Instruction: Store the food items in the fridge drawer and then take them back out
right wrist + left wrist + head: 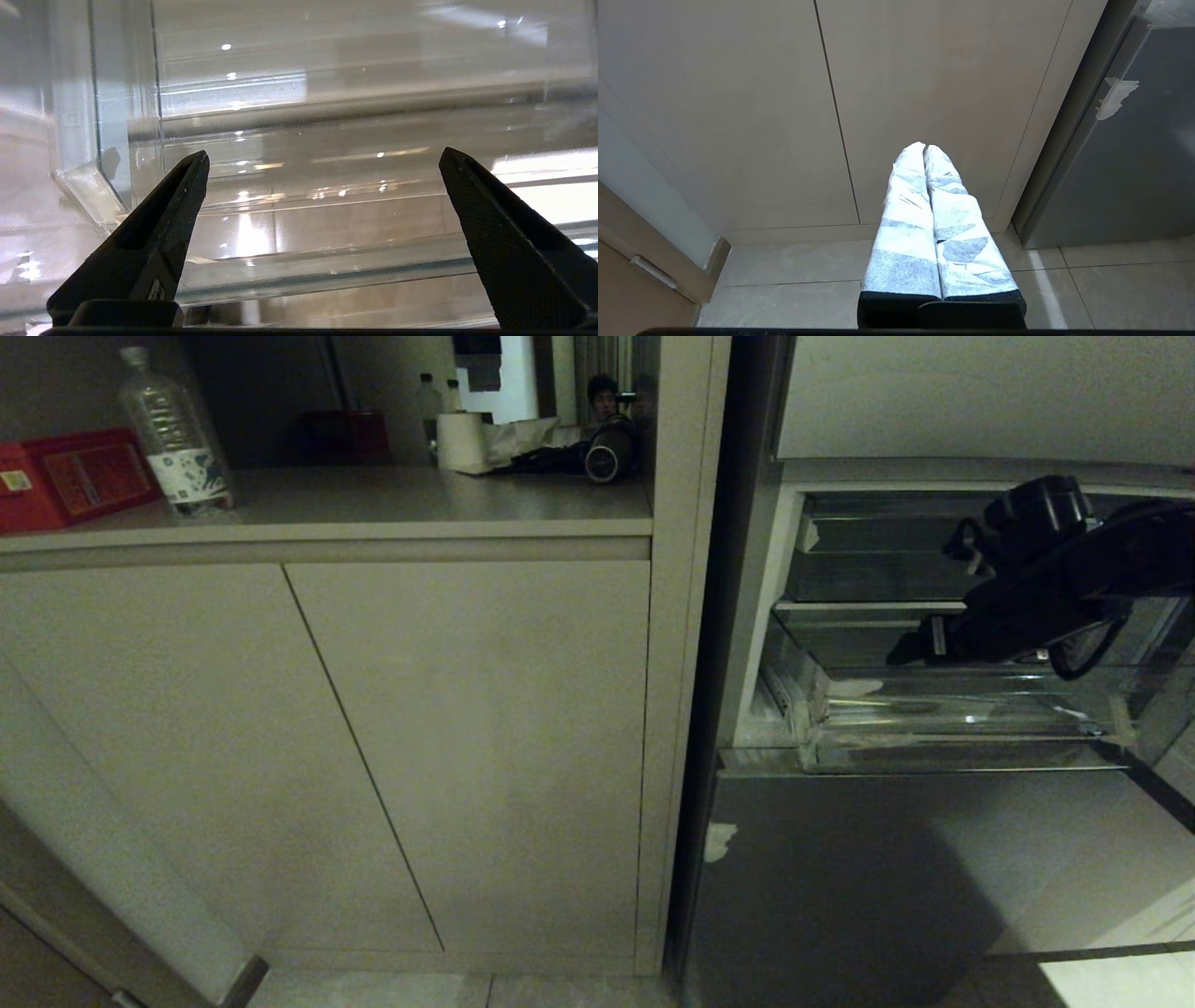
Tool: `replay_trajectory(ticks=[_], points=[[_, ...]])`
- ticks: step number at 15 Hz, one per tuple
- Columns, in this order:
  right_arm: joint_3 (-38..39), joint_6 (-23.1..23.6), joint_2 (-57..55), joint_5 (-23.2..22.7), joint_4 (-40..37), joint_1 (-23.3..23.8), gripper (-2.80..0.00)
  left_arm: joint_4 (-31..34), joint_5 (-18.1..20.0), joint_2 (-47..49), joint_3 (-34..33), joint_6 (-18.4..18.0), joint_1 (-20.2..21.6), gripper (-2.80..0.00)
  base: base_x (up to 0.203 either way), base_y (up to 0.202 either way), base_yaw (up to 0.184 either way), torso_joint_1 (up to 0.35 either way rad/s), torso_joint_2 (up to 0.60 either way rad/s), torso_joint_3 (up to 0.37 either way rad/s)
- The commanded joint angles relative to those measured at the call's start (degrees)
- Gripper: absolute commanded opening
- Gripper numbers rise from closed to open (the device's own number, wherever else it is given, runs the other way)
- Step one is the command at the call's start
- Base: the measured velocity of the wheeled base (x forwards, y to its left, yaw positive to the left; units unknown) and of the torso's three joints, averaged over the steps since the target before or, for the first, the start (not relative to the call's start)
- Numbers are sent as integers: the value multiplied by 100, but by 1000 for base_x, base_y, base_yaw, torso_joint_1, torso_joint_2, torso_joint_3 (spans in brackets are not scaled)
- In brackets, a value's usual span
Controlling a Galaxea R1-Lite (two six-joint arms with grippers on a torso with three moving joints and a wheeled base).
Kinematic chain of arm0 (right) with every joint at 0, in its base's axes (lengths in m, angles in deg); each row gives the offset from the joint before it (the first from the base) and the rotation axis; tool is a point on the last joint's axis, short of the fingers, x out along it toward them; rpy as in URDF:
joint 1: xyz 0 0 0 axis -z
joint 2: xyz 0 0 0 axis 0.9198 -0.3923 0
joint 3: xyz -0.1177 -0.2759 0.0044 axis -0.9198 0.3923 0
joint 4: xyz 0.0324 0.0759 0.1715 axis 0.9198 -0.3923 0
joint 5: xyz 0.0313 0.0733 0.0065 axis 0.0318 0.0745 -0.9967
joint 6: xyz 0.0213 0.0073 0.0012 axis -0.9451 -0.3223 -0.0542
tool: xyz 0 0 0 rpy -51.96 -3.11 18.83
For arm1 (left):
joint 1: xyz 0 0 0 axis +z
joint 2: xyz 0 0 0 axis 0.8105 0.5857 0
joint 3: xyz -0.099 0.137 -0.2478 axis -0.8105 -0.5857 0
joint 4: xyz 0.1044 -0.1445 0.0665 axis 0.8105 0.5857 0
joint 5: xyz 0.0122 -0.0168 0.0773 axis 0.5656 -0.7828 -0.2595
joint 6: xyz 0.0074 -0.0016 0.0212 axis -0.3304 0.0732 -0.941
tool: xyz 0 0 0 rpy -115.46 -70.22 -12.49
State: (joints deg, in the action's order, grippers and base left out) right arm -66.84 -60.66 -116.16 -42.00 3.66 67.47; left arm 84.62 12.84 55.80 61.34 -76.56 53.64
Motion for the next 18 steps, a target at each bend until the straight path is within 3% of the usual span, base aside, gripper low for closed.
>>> replay_trajectory(ticks=[1,18], points=[[11,-78,208,0,-146,-5,0,3,-2,-1,1,-2,-2,-280,0,0,0,0,0,0],[1797,-24,1478,18,-313,17,0,3,-2,-1,1,-1,-2,-280,0,0,0,0,0,0]])
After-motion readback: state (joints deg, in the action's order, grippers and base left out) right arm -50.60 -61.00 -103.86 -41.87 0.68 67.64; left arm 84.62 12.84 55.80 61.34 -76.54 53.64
